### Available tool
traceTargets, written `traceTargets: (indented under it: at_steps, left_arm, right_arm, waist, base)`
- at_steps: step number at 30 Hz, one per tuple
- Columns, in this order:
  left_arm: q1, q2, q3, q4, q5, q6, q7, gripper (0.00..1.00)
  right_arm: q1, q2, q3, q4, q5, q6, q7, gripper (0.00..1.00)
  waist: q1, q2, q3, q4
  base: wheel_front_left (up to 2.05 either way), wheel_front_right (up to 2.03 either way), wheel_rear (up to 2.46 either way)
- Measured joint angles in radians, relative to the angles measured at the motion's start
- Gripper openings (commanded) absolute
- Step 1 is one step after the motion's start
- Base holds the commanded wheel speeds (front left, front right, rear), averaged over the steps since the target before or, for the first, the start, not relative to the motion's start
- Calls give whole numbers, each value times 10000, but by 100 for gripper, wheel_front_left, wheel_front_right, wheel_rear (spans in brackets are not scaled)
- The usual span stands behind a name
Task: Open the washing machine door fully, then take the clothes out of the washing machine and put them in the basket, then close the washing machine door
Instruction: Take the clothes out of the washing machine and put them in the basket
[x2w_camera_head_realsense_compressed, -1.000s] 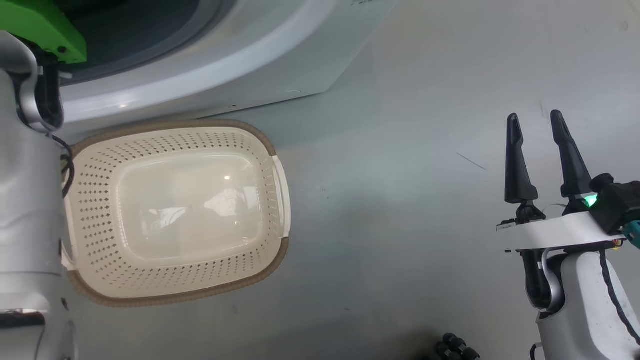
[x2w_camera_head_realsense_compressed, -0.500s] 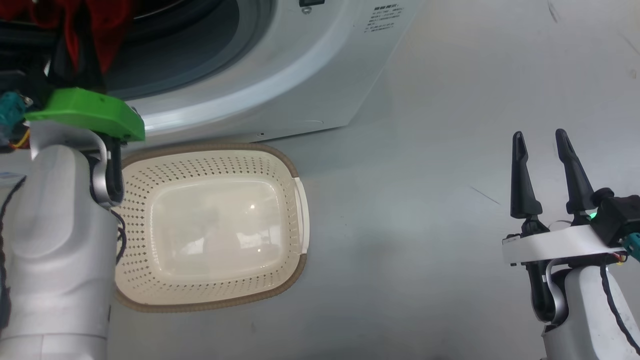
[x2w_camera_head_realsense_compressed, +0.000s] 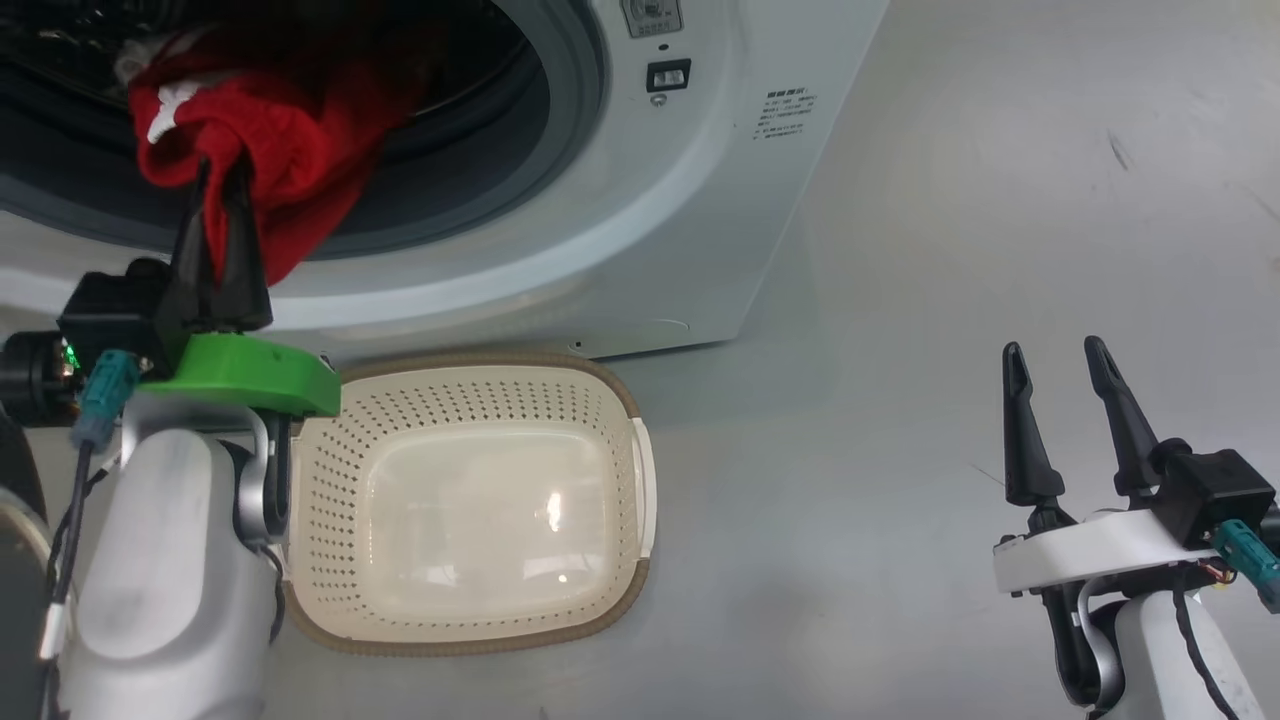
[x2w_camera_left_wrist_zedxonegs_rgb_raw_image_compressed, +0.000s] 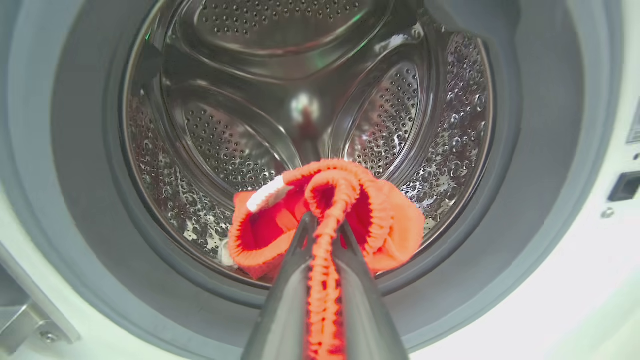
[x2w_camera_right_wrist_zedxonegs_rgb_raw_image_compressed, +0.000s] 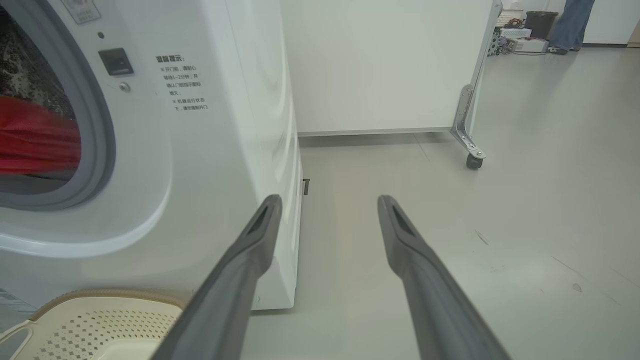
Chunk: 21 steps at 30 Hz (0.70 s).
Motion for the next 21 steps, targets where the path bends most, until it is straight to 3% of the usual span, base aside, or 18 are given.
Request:
traceTargets:
  at_steps: [21]
  left_arm:
    - [3097, -224, -479, -3534, 407, 272, 0, 0]
  right_arm:
    - [1100, -10, 449, 125, -349, 36, 0, 100]
  waist:
    - [0, 0, -2086, 763]
  base:
    - [0, 0, 0]
